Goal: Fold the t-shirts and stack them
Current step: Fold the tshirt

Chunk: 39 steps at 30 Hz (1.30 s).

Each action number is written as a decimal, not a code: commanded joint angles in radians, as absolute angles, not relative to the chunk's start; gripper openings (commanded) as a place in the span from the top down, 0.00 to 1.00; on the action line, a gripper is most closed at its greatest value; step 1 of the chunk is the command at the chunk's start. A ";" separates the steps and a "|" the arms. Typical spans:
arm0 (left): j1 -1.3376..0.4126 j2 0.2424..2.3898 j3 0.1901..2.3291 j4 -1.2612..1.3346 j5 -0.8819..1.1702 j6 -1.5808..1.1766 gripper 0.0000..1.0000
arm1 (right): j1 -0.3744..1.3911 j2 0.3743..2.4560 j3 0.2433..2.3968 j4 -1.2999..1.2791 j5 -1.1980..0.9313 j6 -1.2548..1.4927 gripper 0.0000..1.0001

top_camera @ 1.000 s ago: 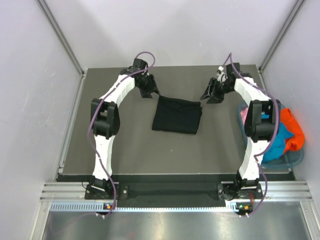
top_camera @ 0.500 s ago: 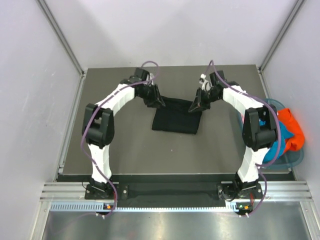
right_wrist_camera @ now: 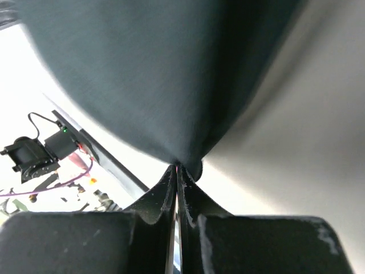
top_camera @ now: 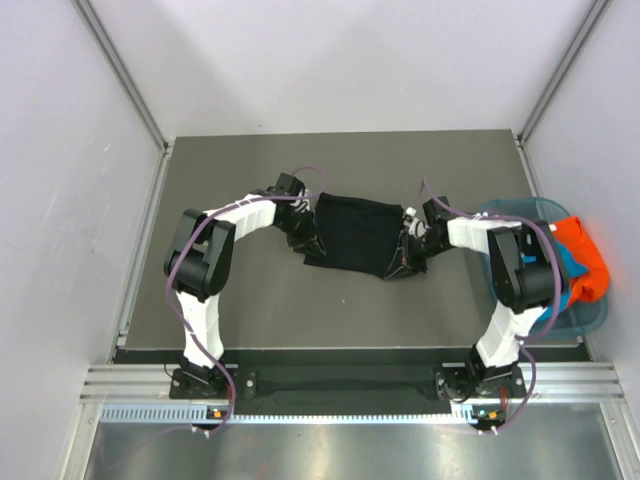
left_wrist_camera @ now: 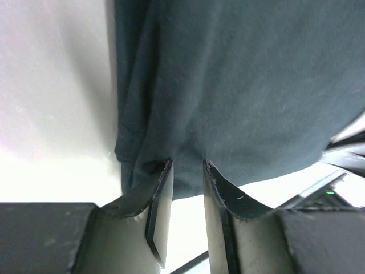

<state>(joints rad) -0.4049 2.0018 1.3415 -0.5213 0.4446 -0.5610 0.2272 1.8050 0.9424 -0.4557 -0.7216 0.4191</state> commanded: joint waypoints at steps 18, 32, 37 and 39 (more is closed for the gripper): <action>-0.446 2.082 1.408 -0.440 0.424 -0.660 0.69 | 0.364 1.957 1.102 -0.146 -0.881 0.563 0.95; -0.448 1.904 1.433 -0.523 0.388 -0.545 0.68 | 0.219 1.739 1.118 -0.388 -0.833 0.425 0.89; -0.446 2.008 1.552 -0.563 0.419 -0.575 0.69 | 0.248 1.853 1.232 -0.335 -0.808 0.501 0.89; -0.448 2.026 1.536 -0.523 0.425 -0.590 0.69 | 0.250 1.888 1.239 -0.278 -0.783 0.535 0.88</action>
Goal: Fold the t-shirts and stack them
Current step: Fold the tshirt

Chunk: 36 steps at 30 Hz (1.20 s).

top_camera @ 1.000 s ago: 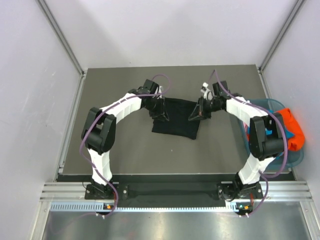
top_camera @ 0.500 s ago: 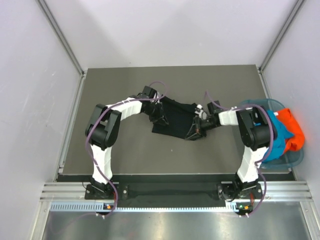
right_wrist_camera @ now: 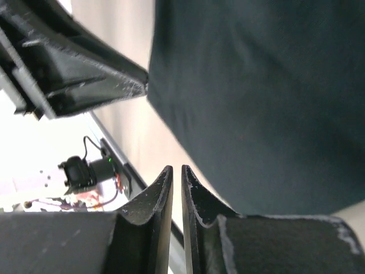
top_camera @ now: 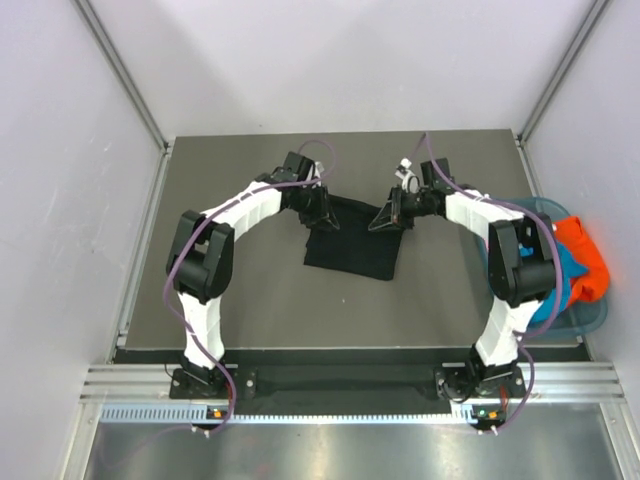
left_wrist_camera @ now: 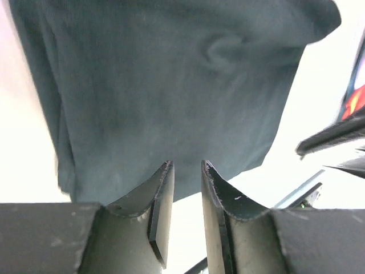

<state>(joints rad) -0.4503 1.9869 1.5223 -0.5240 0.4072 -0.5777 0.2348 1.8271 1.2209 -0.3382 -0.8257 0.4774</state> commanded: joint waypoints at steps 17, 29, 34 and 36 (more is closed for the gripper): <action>-0.459 2.043 1.281 -0.463 0.361 -0.569 0.70 | 0.127 2.141 1.476 -0.113 -0.652 0.626 0.87; -0.445 1.997 1.495 -0.450 0.431 -0.567 0.68 | 0.080 2.119 1.626 -0.368 -0.649 0.486 0.86; -0.381 2.100 1.650 -0.354 0.480 -0.612 0.67 | 0.086 2.008 1.657 -0.480 -0.609 0.430 0.81; -0.359 2.146 1.701 -0.325 0.512 -0.647 0.67 | 0.089 1.985 1.670 -0.497 -0.607 0.426 0.79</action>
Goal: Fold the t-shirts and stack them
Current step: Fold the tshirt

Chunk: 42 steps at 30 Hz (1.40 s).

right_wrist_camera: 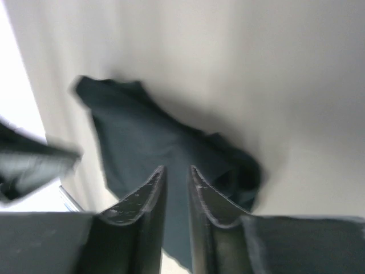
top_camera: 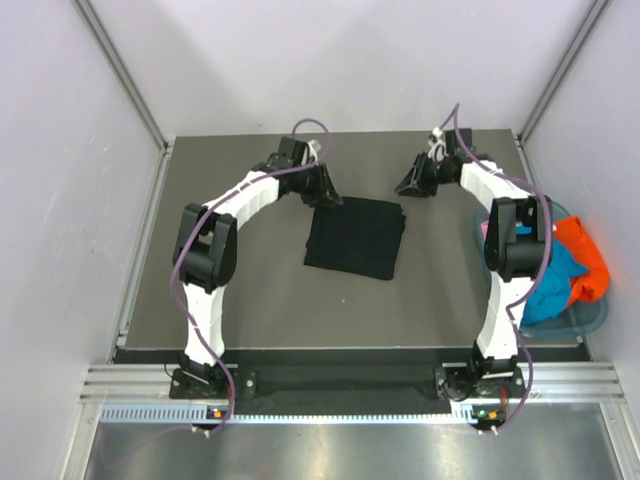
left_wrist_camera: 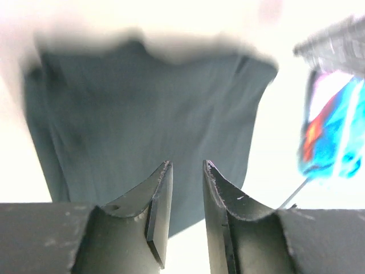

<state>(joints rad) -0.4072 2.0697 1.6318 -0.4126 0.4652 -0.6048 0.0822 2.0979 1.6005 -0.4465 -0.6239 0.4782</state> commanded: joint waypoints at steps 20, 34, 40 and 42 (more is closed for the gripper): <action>-0.298 2.407 1.876 -0.222 0.535 -0.753 0.67 | 0.023 2.169 1.436 -0.270 -0.767 0.476 0.93; -0.307 2.051 1.496 -0.213 0.626 -0.706 0.62 | 0.184 1.957 1.542 -0.591 -0.610 0.308 0.81; -0.304 1.994 1.263 -0.190 0.585 -0.693 0.64 | 0.249 1.899 1.213 -0.290 -0.776 0.507 0.82; -0.298 1.993 1.238 -0.227 0.537 -0.672 0.65 | 0.239 1.896 1.142 -0.230 -0.770 0.509 0.82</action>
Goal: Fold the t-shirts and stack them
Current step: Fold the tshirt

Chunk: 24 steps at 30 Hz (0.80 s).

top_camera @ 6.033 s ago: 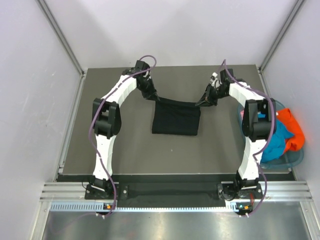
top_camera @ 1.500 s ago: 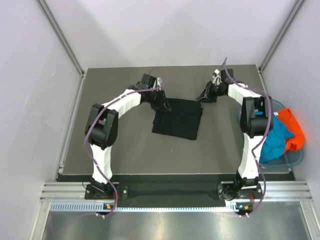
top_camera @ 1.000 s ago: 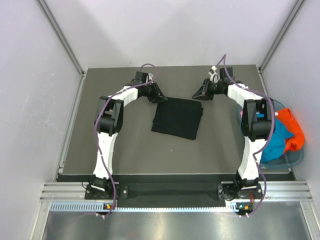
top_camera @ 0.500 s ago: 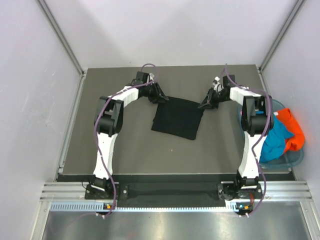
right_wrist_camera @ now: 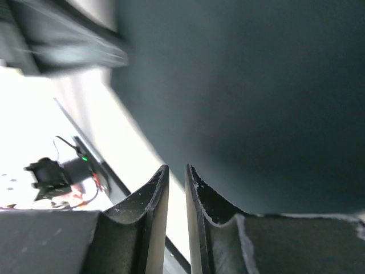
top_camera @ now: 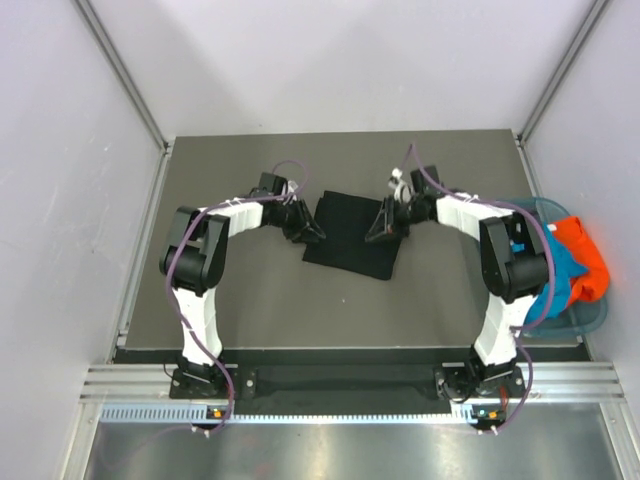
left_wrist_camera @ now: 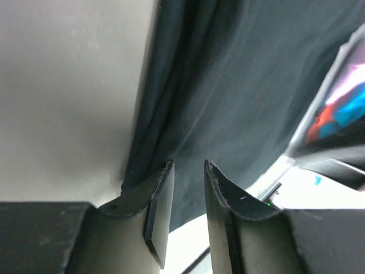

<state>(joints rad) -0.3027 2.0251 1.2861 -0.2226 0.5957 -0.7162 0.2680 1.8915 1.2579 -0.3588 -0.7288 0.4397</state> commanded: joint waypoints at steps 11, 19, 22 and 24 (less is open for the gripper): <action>-0.275 1.965 1.197 -0.382 0.440 -0.574 0.65 | 0.147 1.775 1.063 -0.483 -0.602 0.278 0.79; -0.284 1.796 1.106 -0.388 0.532 -0.584 0.64 | 0.213 1.709 1.129 -0.503 -0.667 0.327 0.77; -0.298 1.779 1.074 -0.335 0.555 -0.612 0.64 | 0.271 1.730 1.097 -0.442 -0.718 0.362 0.77; -0.298 1.799 1.060 -0.307 0.563 -0.635 0.64 | 0.284 1.743 1.059 -0.366 -0.738 0.394 0.78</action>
<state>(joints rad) -0.2905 1.8233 1.0828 -0.3561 0.5293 -0.6102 0.2489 1.7489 1.0863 -0.4629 -0.6830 0.3557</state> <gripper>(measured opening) 0.357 0.226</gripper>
